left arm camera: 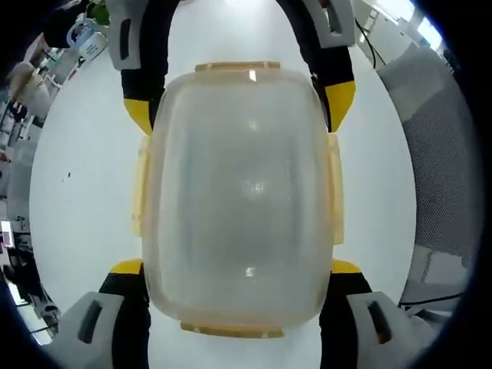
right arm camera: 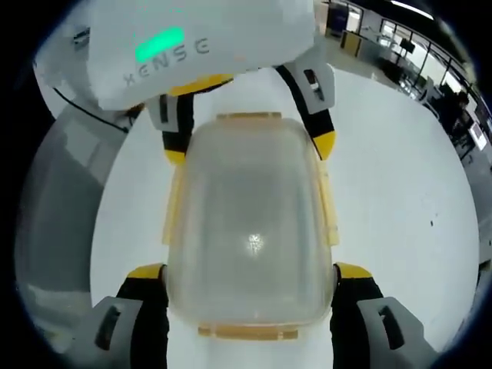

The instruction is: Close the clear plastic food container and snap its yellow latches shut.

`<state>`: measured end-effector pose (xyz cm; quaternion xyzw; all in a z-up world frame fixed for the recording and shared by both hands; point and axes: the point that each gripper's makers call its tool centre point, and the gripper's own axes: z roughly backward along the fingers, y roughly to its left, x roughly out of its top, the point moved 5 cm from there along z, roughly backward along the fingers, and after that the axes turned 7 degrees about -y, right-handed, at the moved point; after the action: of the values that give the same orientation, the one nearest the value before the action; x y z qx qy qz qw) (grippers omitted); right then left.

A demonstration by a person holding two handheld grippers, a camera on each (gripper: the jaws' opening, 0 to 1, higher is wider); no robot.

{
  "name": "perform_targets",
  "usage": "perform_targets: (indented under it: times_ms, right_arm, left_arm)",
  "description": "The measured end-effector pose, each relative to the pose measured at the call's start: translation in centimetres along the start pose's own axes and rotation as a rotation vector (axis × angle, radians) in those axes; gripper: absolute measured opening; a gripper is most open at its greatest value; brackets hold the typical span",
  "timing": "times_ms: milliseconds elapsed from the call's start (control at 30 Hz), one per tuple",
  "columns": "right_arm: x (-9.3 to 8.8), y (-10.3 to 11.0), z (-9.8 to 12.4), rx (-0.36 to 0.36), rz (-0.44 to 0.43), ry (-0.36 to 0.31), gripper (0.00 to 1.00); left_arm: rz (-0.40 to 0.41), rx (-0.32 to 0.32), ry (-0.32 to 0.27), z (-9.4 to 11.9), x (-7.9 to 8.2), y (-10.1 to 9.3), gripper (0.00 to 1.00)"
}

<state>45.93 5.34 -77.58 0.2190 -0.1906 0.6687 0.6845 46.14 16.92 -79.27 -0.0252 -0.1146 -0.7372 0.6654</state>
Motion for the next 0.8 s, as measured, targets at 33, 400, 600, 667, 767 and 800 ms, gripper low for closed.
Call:
perform_targets:
  times_ms: [33,400,600,667,767,800]
  right_arm:
    - [0.0,0.0,0.0,0.0,0.007,-0.002,0.88]
    - [-0.4,0.0,0.0,-0.004,0.003,0.006,0.95]
    - [-0.7,0.0,0.2,-0.004,0.001,0.018,0.93]
    - [-1.0,0.1,0.3,-0.005,-0.001,0.022,0.93]
    - [-1.1,0.0,0.6,-0.02,-0.02,0.013,0.93]
    - [-1.2,-0.1,0.8,-0.029,-0.022,0.013,0.94]
  left_arm:
    - [0.019,-0.014,-0.019,0.0,0.1,-0.2,0.97]
    - [0.108,-0.034,-0.094,0.8,0.1,0.0,0.99]
    - [0.088,-0.032,-0.079,0.7,-0.2,-0.2,0.99]
    - [0.087,-0.03,-0.071,0.8,-0.4,-0.2,0.99]
    - [0.103,-0.028,-0.071,1.0,-0.9,-0.2,0.99]
    - [0.112,-0.013,-0.085,1.0,-1.0,0.0,0.99]
